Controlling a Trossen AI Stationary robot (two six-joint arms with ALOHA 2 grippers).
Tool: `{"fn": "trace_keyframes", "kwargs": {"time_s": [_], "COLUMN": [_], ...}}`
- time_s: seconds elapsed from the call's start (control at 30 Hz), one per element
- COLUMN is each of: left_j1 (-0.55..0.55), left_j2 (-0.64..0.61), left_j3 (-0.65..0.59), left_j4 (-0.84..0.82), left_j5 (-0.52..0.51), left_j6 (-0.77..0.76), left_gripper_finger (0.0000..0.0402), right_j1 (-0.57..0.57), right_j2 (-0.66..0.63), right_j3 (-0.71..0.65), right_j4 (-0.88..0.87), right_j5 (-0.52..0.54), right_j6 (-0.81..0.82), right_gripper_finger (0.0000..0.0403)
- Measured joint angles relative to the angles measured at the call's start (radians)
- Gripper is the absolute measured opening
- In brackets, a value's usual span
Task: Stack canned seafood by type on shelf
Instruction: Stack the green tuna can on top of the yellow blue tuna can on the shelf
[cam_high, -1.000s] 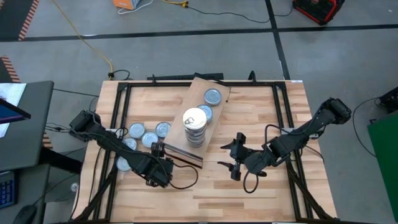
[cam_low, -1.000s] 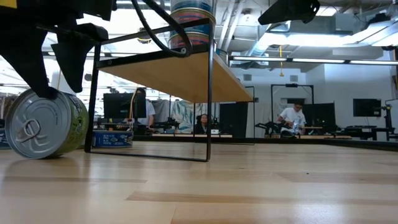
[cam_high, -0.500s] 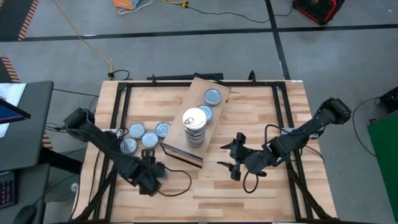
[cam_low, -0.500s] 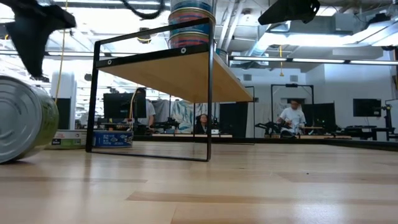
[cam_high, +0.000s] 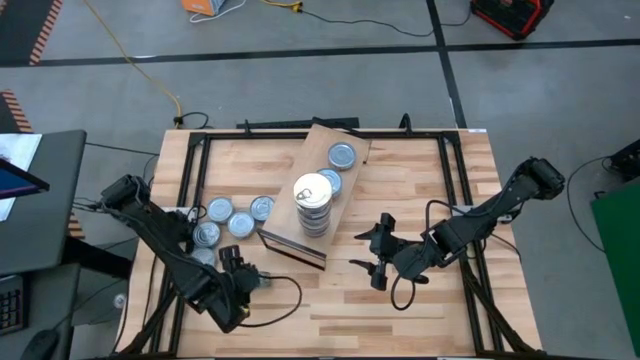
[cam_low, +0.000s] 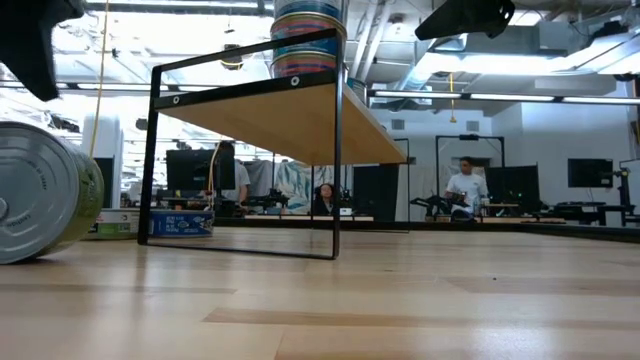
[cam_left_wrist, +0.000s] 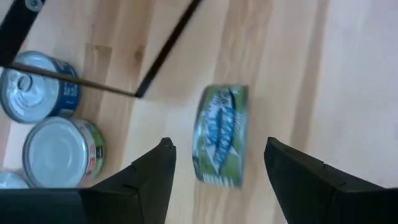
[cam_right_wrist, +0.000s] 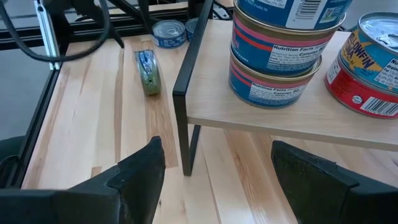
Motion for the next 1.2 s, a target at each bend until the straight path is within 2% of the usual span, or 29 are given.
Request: {"fn": "trace_keyframes", "kwargs": {"time_s": [0.17, 0.3, 0.5, 0.7, 0.93, 1.2], "left_j1": [0.005, 0.005, 0.005, 0.007, 0.007, 0.004], "left_j2": [-0.008, -0.019, -0.019, -0.019, -0.019, -0.048], "left_j3": [-0.094, -0.135, -0.246, -0.342, -0.349, -0.349], "left_j4": [0.131, 0.143, 0.326, 0.514, 0.561, 0.562], "left_j5": [-0.020, -0.055, 0.028, 0.022, -0.099, -0.021], "left_j6": [0.016, 0.015, 0.073, 0.102, 0.188, 0.194], "left_gripper_finger": [0.0268, 0.0288, 0.0301, 0.0299, 0.0251, 0.0126], "right_j1": [0.006, 0.006, 0.005, 0.005, 0.005, 0.011], "right_j2": [0.000, 0.000, 0.000, 0.000, 0.000, 0.000], "right_j3": [0.000, 0.000, 0.000, 0.000, 0.000, 0.000], "right_j4": [0.000, 0.000, 0.000, 0.000, 0.000, -0.009], "right_j5": [0.000, 0.000, 0.000, 0.000, 0.000, -0.010], "right_j6": [0.000, 0.000, 0.000, 0.000, 0.000, 0.009], "right_gripper_finger": [0.0317, 0.0317, 0.0317, 0.0317, 0.0317, 0.0317]}}
